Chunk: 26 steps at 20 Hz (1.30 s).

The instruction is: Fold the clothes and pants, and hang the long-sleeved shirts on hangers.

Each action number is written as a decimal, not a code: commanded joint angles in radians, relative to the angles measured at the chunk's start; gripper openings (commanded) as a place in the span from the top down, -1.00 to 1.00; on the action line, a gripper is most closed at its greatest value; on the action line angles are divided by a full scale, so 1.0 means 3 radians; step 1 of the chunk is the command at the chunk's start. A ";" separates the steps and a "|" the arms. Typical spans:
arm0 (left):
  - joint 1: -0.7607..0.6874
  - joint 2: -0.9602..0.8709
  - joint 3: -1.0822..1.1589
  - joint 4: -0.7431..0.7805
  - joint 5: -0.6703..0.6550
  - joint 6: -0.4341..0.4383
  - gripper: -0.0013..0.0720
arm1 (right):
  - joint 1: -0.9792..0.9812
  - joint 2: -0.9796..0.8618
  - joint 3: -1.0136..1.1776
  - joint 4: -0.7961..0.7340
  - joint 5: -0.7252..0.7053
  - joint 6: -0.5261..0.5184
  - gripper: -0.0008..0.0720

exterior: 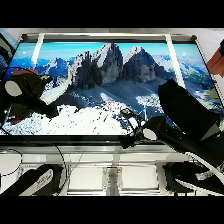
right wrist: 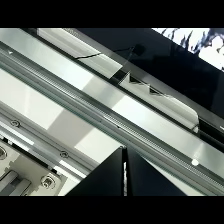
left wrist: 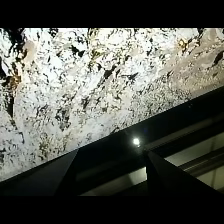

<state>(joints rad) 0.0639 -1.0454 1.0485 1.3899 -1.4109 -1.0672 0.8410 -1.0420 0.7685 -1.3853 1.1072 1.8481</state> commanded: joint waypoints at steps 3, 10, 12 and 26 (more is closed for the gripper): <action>0.0001 0.0003 0.0000 0.0000 0.0000 0.0001 -0.35 | 0.0004 0.0001 -0.0001 0.0004 -0.0027 -0.0001 0.92; 0.0001 0.0003 0.0000 0.0000 0.0000 0.0001 -0.35 | 0.0004 0.0001 0.0000 0.0005 -0.0111 -0.0003 0.91; 0.0001 -0.0001 0.0000 -0.0004 0.0100 0.0037 -0.35 | 0.0004 0.0001 0.0001 -0.0004 -0.0127 -0.0004 0.91; 0.0080 -0.0053 0.0000 -0.0045 0.1011 0.0045 0.53 | 0.0004 0.0001 0.0001 0.0067 -0.0467 0.0011 0.91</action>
<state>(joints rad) 0.0715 -1.0595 1.0485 1.2716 -1.2068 -1.0489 0.8413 -1.0420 0.7685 -1.3815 0.9955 1.8481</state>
